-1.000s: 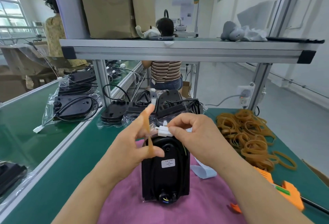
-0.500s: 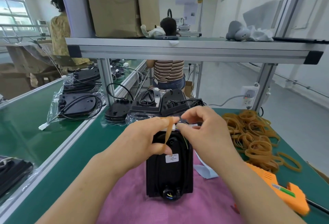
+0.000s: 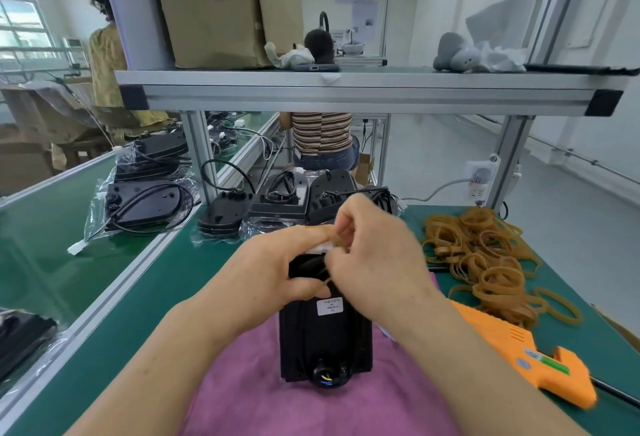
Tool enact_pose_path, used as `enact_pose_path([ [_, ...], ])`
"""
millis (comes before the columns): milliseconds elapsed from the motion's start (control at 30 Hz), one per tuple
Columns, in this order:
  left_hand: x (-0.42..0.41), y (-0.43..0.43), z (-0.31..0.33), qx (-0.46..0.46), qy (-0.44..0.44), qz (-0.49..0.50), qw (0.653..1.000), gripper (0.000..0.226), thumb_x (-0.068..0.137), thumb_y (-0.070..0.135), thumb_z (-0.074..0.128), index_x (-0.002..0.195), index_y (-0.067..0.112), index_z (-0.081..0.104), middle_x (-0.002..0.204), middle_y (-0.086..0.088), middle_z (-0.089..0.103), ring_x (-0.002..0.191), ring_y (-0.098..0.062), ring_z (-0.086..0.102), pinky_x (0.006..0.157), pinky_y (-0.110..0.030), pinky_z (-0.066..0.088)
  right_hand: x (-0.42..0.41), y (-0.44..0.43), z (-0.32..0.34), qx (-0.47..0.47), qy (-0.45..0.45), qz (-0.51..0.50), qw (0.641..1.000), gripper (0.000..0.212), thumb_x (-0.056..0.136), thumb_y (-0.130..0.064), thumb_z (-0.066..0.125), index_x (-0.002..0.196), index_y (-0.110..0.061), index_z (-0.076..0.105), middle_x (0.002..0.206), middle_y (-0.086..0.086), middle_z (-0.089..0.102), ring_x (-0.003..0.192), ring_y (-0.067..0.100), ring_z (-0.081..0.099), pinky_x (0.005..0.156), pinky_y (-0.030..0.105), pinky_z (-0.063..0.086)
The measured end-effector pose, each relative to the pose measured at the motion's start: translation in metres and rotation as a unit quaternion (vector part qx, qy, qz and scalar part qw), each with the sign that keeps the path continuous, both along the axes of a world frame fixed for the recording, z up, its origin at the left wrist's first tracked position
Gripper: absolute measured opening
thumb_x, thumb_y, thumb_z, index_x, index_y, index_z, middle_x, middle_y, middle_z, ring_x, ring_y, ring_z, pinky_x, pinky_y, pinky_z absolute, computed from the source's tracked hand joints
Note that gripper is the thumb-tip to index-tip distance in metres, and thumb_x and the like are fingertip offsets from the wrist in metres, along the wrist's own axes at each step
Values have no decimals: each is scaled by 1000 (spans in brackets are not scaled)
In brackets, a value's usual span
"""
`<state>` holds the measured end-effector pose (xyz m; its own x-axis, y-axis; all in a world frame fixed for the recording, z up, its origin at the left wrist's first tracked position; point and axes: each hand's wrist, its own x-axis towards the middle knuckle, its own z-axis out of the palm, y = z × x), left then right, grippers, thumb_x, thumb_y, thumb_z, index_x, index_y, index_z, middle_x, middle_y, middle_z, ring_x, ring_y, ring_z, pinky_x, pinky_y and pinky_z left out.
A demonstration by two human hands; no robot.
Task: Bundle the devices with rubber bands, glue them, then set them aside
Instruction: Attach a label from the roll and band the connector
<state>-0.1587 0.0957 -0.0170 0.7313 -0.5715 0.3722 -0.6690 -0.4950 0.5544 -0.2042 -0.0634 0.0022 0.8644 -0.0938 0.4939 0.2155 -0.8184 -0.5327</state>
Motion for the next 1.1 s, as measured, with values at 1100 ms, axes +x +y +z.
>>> enact_pose_path([
  [1100,9,2,-7,-6,13,7,1000,75,73,21,84,127,61,51,116,38,61,106,12,59,84,1,38,19,-77,-62,460,320,147,815,13,91,-21,62,101,-21,71,95,-6,70,91,9,63,91,37,44],
])
